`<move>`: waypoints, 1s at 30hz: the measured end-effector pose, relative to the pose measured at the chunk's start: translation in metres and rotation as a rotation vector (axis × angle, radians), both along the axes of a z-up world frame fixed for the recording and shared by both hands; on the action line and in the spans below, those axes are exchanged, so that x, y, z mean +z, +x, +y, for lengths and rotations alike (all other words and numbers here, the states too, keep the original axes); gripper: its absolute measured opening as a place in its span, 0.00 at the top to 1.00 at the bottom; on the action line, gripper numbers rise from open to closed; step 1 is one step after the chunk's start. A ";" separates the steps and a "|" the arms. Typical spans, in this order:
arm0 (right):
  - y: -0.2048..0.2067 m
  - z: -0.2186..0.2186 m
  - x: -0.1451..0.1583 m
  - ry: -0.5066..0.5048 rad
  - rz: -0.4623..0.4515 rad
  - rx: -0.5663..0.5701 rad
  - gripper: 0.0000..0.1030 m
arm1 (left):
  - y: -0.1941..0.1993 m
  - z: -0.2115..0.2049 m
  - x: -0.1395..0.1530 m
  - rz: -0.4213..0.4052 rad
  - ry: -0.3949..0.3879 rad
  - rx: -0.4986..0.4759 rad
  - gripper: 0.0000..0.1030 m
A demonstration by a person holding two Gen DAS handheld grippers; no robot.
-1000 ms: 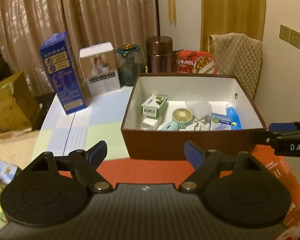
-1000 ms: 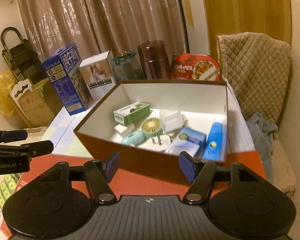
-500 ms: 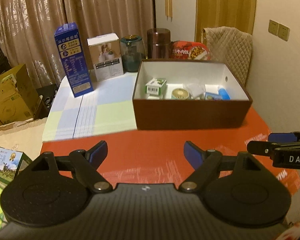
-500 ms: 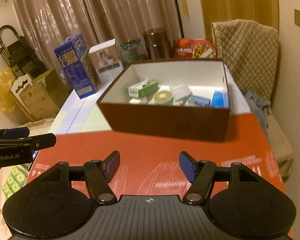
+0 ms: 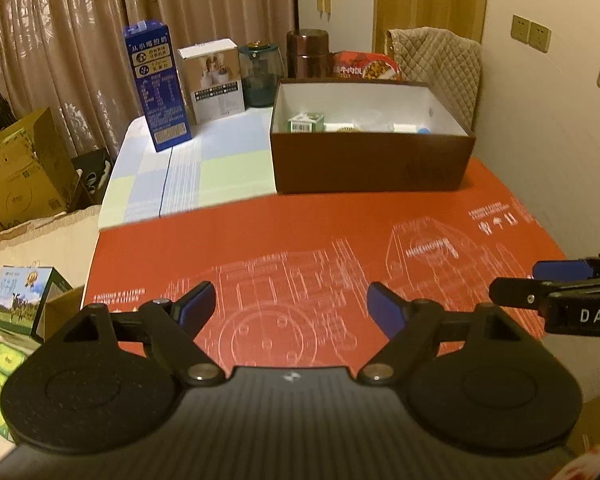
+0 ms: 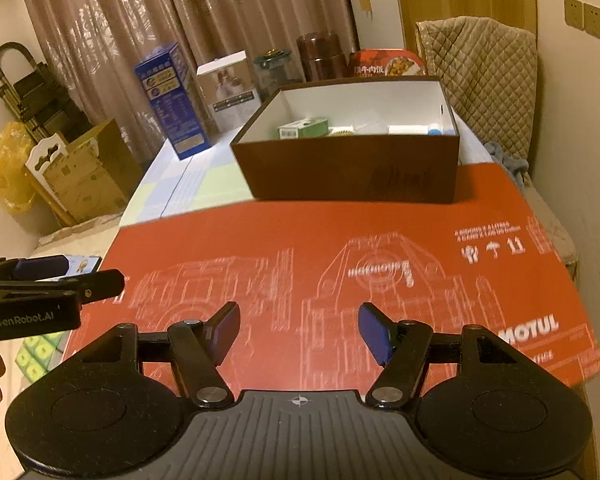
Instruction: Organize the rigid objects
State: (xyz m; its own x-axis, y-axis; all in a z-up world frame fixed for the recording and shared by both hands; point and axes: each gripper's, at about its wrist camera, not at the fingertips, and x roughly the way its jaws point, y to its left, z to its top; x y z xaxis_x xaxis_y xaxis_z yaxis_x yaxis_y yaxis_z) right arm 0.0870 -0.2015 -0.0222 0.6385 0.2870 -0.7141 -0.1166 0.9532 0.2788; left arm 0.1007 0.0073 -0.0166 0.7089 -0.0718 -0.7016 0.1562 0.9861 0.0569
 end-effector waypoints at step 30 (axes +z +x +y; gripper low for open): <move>-0.063 0.030 -0.010 -0.024 0.039 0.024 0.39 | -0.065 0.011 -0.015 0.057 -0.044 -0.017 0.24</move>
